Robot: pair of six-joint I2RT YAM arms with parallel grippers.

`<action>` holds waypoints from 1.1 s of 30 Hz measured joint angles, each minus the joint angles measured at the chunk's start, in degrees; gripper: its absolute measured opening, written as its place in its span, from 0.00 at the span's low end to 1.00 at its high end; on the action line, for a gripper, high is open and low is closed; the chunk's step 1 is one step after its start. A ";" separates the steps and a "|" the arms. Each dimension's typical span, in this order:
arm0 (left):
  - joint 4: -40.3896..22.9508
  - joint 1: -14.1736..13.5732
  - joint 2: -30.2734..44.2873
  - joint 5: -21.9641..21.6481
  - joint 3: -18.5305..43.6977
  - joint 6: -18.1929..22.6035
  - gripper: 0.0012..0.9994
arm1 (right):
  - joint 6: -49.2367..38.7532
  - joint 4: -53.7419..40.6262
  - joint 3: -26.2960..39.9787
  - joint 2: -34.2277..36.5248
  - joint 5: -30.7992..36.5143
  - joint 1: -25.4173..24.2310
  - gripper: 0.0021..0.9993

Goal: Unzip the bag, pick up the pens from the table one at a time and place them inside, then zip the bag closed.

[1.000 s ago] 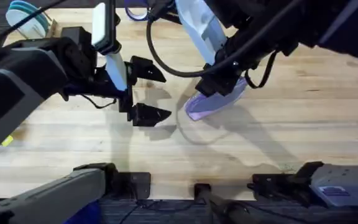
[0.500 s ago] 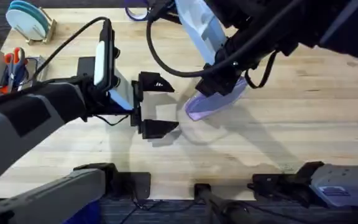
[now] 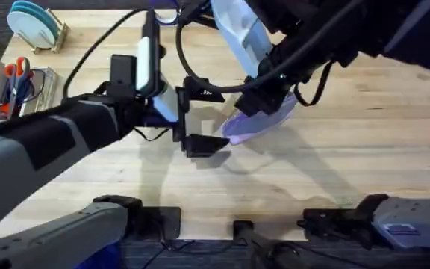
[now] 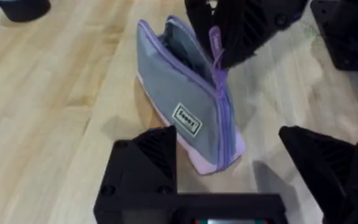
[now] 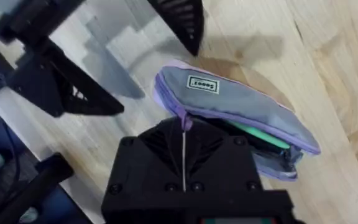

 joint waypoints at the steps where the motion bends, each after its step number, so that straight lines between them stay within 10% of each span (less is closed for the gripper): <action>1: 0.53 -0.77 0.00 -0.57 0.00 -1.30 1.00 | 0.00 0.00 0.02 0.00 0.00 0.00 0.03; 22: 24.18 -9.96 11.51 -5.33 0.00 -22.97 1.00 | -0.02 0.02 0.02 0.00 0.00 0.00 0.03; 33: 27.70 -11.60 14.64 -5.07 0.00 -25.74 1.00 | -0.02 0.02 0.01 0.00 0.00 0.00 0.03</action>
